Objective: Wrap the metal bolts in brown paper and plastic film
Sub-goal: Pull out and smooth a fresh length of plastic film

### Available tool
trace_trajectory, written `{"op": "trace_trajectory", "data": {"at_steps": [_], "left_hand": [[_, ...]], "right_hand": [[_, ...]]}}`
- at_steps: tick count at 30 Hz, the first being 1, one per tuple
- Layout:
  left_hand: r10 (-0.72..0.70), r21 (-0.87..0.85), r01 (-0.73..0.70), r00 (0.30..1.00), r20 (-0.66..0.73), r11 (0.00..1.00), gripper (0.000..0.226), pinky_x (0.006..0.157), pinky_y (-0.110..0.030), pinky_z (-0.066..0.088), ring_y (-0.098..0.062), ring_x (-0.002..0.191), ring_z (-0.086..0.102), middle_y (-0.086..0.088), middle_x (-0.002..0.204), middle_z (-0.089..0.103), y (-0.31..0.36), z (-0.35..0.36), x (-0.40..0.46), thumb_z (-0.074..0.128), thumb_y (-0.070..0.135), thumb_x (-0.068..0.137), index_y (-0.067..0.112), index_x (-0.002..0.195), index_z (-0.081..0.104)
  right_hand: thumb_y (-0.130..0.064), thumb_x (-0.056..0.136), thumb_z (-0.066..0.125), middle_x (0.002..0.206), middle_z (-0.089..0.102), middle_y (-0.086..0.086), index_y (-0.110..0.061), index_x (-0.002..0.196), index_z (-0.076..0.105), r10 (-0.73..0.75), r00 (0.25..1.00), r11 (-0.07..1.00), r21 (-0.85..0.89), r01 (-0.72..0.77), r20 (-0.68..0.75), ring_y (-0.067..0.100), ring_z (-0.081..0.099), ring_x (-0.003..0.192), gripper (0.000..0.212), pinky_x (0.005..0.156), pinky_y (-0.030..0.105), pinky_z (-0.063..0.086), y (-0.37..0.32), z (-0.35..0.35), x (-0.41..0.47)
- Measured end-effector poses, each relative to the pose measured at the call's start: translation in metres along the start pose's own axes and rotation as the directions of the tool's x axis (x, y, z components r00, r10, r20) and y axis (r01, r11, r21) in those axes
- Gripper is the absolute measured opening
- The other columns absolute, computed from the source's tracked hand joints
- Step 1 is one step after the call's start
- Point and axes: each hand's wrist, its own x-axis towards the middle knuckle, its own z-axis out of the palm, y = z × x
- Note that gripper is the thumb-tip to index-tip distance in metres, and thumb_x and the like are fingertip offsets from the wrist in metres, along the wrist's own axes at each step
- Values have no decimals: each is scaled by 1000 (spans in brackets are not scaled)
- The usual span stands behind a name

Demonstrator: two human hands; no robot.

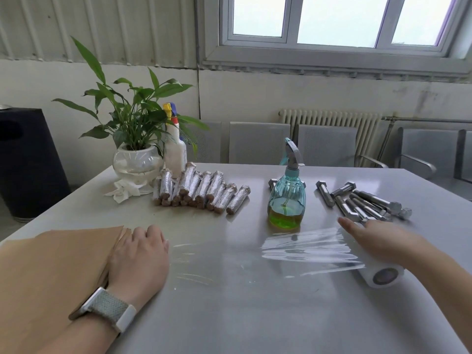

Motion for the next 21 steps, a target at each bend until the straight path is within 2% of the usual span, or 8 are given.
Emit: {"op": "trace_trajectory", "data": {"at_steps": [2, 4, 10, 13, 16, 21], "left_hand": [[4, -9, -4, 1000, -1, 1000, 17, 81, -36, 43, -26, 99, 57, -6, 102, 57, -1, 1, 1, 42, 37, 98, 21, 98, 48], [-3, -42, 3, 1000, -6, 999, 15, 80, -36, 42, -25, 98, 57, -5, 100, 56, -1, 1, 2, 43, 37, 98, 23, 94, 46], [-13, -193, 9, 1000, -22, 981, 16, 79, -37, 39, -27, 94, 56, 0, 90, 55, -3, 1, 4, 48, 35, 97, 24, 86, 45], [-6, -208, 0, 1000, -29, 978, 15, 77, -37, 38, -26, 91, 56, 2, 88, 53, -3, -1, 3, 49, 35, 97, 25, 86, 46], [19, -231, -29, 999, -43, 972, 13, 72, -35, 34, -26, 87, 56, 6, 85, 50, -2, -3, 2, 49, 33, 96, 25, 86, 45], [70, -345, -76, 997, -32, 935, 4, 78, -39, 41, -23, 86, 53, 6, 92, 53, -1, -7, 0, 45, 25, 97, 28, 97, 47]], "right_hand": [[-78, 87, 10, 123, 64, 10, -17, 116, 62, 6, 1000, 1000, -29, -6, -7, 26, 57, 108, 85, 93, 37, 44, -2, -1, -2], [-75, 89, 10, 126, 63, 10, -16, 120, 61, 3, 1000, 998, -70, -4, -12, 27, 56, 114, 84, 95, 39, 44, -5, -3, -3], [-74, 91, 13, 125, 63, 8, -17, 120, 61, -16, 1000, 993, -121, 14, -20, 27, 57, 114, 80, 97, 40, 43, -11, -4, -2], [-76, 89, 13, 122, 64, 6, -18, 119, 60, -21, 999, 989, -146, 14, -44, 26, 58, 111, 80, 91, 38, 43, -11, -3, -2], [-77, 88, 11, 120, 65, 1, -21, 119, 59, -35, 997, 978, -206, 21, -66, 23, 58, 107, 80, 76, 35, 36, -14, -3, -3], [-81, 85, 10, 120, 66, 0, -20, 122, 58, -41, 995, 972, -233, 18, -95, 21, 60, 107, 85, 74, 35, 35, -20, -5, -10]]}}
